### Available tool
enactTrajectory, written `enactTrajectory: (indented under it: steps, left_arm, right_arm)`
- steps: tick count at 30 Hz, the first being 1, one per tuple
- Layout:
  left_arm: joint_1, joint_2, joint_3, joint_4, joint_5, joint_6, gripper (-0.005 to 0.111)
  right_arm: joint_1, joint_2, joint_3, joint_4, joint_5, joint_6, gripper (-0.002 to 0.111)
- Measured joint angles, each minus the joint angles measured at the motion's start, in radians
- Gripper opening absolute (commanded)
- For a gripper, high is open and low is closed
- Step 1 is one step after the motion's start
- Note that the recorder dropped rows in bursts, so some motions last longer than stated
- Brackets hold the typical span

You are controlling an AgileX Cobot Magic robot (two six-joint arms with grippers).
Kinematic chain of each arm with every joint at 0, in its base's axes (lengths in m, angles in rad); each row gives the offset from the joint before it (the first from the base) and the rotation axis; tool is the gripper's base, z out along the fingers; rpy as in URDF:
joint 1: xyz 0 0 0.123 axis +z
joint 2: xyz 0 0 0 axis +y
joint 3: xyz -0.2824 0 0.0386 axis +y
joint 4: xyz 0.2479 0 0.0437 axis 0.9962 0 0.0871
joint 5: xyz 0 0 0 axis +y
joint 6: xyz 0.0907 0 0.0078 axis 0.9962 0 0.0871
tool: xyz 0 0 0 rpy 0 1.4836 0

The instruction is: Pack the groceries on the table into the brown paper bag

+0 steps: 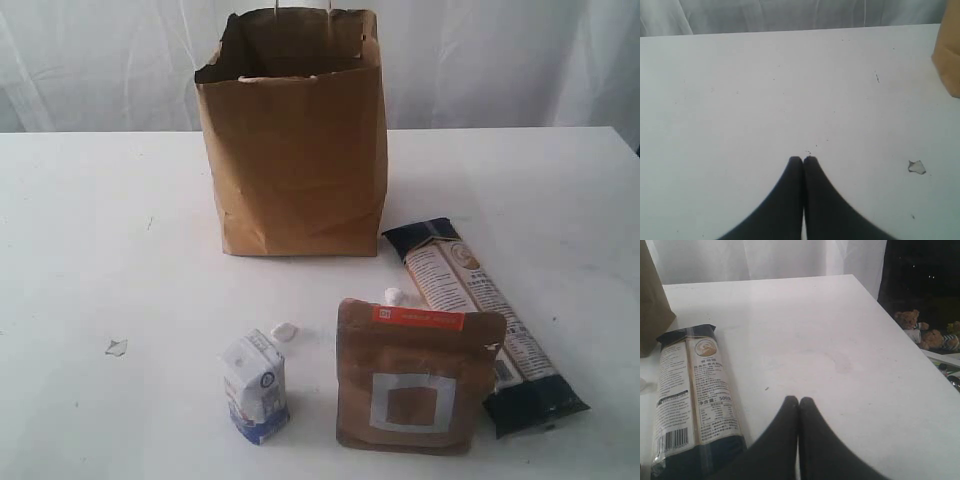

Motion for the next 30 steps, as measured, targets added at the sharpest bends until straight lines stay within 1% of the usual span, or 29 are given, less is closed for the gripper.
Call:
enactTrajectory:
  steps: [6,9,15,22,25,30]
  left_arm:
    - [0.000,0.000,0.000,0.011,0.081,0.000,0.000]
    - [0.000,0.000,0.000,0.021,0.100,0.002,0.000]
    - [0.000,0.000,0.000,0.025,0.105,0.002,0.000]
    - [0.000,0.000,0.000,0.025,0.105,-0.045,0.000]
    - [0.000,0.000,0.000,0.025,0.105,-0.047,0.000]
    - [0.000,0.000,0.000,0.025,0.105,-0.060,0.000]
  right_arm:
    - [0.000,0.000,0.000,0.000,0.000,0.000,0.000]
    - [0.000,0.000,0.000,0.000,0.000,0.000,0.000]
    - [0.000,0.000,0.000,0.000,0.000,0.000,0.000]
    - [0.000,0.000,0.000,0.000,-0.014,0.000,0.000]
    - [0.000,0.000,0.002,0.036,-0.110,0.004,0.000]
    - [0.000,0.000,0.002,0.126,-0.364,0.034,0.000]
